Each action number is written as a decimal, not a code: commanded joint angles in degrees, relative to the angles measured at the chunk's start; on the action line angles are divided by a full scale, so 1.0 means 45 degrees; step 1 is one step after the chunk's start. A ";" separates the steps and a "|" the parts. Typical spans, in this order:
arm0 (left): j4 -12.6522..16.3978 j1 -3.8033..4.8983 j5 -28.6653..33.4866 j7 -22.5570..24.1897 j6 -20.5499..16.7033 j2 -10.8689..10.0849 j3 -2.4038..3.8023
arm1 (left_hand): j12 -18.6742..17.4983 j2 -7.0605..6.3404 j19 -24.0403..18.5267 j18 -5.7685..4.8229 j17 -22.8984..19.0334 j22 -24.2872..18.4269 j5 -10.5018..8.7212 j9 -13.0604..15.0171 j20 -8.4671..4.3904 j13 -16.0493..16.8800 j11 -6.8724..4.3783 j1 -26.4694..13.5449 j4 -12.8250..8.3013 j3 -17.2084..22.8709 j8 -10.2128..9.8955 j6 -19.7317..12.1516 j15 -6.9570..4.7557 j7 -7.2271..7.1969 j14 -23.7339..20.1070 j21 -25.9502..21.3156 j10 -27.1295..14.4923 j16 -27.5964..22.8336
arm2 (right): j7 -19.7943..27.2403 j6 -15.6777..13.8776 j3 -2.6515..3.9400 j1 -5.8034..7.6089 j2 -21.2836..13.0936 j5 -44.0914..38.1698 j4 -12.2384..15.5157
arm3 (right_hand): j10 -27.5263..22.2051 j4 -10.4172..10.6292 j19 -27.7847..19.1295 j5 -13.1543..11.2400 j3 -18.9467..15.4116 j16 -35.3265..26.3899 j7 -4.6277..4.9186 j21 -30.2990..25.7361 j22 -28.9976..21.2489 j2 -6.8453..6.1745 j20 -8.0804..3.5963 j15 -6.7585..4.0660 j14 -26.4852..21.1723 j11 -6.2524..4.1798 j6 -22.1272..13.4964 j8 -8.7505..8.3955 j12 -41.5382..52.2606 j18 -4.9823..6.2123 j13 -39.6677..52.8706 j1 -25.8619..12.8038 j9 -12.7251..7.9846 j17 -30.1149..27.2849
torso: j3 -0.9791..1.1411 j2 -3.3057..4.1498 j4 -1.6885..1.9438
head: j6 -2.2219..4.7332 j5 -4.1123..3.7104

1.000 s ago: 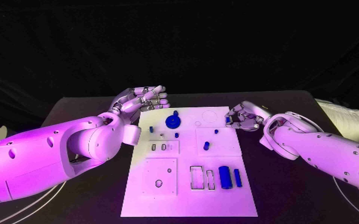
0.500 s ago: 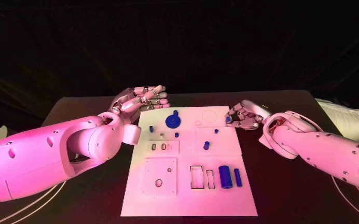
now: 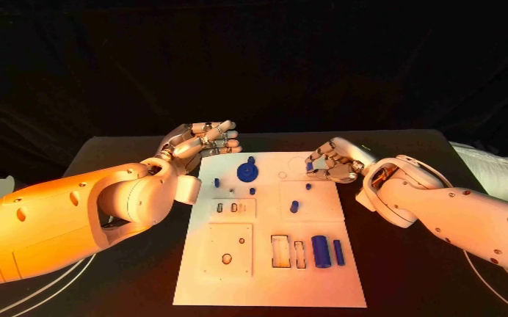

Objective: Assemble the parts on the task board

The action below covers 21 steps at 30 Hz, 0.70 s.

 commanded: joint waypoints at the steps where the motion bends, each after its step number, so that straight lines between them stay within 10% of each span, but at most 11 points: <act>1: -0.0078 0.0005 0.0014 0.0069 0.0207 0.0000 0.0006 | -0.0030 -0.0015 -0.0002 0.0150 0.0015 -0.0014 -0.0057 -0.0009 0.0089 -0.0014 -0.0015 0.0122 -0.0098 0.0013 -0.0080 -0.0054 0.0072 0.0063 0.0017 -0.0055 -0.0064 -0.0017 | -0.0767 -0.0094 0.0010 0.0076 0.0105 -0.0310 0.0615 | -0.0046 0.0061 0.0809 0.0066 0.0085 0.0009 -0.0298 0.0065 0.2377 0.0361 -0.0087 -0.0105 0.1245 -0.0039 0.0319 0.0062 -0.0091 -0.0251 0.0589 0.0073 0.0299 0.2869 | -0.0090 -0.0080 0.0102 | -0.0102 0.0045; 9: -0.0343 0.0005 0.0014 0.0090 0.0238 0.0015 -0.0003 | -0.0031 -0.0015 -0.0002 0.0149 0.0025 -0.0020 -0.0058 -0.0009 0.0091 -0.0016 -0.0009 0.0119 -0.0106 0.0018 -0.0082 -0.0061 0.0075 0.0070 0.0017 -0.0063 -0.0072 -0.0034 | -0.1644 0.0549 -0.0020 0.0084 0.1050 -0.0815 0.1390 | -0.0069 0.0075 0.0806 0.0196 0.0142 -0.0018 -0.0266 0.0058 0.2368 0.0407 -0.0083 -0.0093 0.1234 -0.0018 0.0213 -0.0021 -0.0162 -0.0249 0.0552 -0.0077 0.0295 0.2821 | -0.0239 -0.0210 0.0300 | -0.0376 0.0155; 21: -0.0748 0.0008 0.0057 0.0123 0.0232 0.0039 -0.0006 | -0.0031 -0.0009 -0.0001 0.0149 0.0030 -0.0022 -0.0056 -0.0008 0.0091 -0.0017 -0.0009 0.0125 -0.0113 0.0025 -0.0081 -0.0062 0.0076 0.0069 0.0018 -0.0065 -0.0074 -0.0041 | -0.3116 0.1251 -0.0331 -0.0251 0.2669 -0.2053 0.1291 | -0.0103 -0.0044 0.0784 0.0458 0.0197 -0.0057 -0.0238 0.0034 0.2325 0.0330 -0.0068 -0.0073 0.1218 0.0005 0.0166 -0.0085 -0.0234 -0.0240 0.0521 -0.0136 0.0307 0.2753 | -0.0359 -0.0267 0.0378 | -0.0605 0.0325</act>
